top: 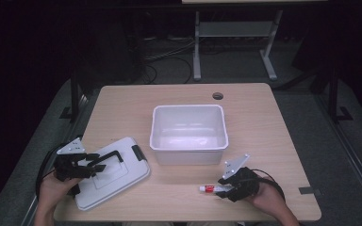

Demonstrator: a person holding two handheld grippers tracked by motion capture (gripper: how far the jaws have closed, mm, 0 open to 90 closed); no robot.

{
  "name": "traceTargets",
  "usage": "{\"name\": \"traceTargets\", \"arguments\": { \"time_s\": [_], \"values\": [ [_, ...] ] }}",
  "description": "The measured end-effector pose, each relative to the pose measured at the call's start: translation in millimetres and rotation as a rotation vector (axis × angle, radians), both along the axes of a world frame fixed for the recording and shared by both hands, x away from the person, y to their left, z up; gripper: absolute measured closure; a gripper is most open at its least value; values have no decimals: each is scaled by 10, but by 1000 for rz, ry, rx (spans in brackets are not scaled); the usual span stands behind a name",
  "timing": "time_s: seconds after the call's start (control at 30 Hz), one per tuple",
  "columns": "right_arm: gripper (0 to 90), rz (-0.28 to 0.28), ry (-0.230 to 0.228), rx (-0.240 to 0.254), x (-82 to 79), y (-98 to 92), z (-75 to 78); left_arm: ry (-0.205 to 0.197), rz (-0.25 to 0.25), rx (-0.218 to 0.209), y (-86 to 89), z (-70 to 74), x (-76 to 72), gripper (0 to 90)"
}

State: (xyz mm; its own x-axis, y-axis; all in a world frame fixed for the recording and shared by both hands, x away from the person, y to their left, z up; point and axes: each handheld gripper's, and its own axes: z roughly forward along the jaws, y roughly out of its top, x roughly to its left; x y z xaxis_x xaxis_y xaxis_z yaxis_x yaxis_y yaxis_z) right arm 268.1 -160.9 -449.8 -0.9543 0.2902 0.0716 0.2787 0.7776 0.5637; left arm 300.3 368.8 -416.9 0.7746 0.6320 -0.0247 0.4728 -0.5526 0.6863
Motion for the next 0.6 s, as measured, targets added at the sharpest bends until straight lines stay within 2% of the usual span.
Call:
{"name": "traceTargets", "arguments": {
  "time_s": [0.1, 0.17, 0.37, 0.47, 0.6],
  "values": [
    [557, 12, -2, -19, 8, 18, -3, -3, -2, -16, -7, 20, -8, 420],
    [604, 45, 4, -40, 41, 50, 20, -11, -17, -40, -22, 46, -16, 415],
    [655, 109, 9, -87, 99, 120, 40, -14, -10, -32, -16, 51, -28, 398],
    [670, 116, 10, -91, 106, 128, 43, -13, -10, -35, -8, 49, -25, 396],
    [684, 123, 36, -98, 120, 121, 19, -7, -16, -28, -15, 40, -21, 393]
  ]
}}
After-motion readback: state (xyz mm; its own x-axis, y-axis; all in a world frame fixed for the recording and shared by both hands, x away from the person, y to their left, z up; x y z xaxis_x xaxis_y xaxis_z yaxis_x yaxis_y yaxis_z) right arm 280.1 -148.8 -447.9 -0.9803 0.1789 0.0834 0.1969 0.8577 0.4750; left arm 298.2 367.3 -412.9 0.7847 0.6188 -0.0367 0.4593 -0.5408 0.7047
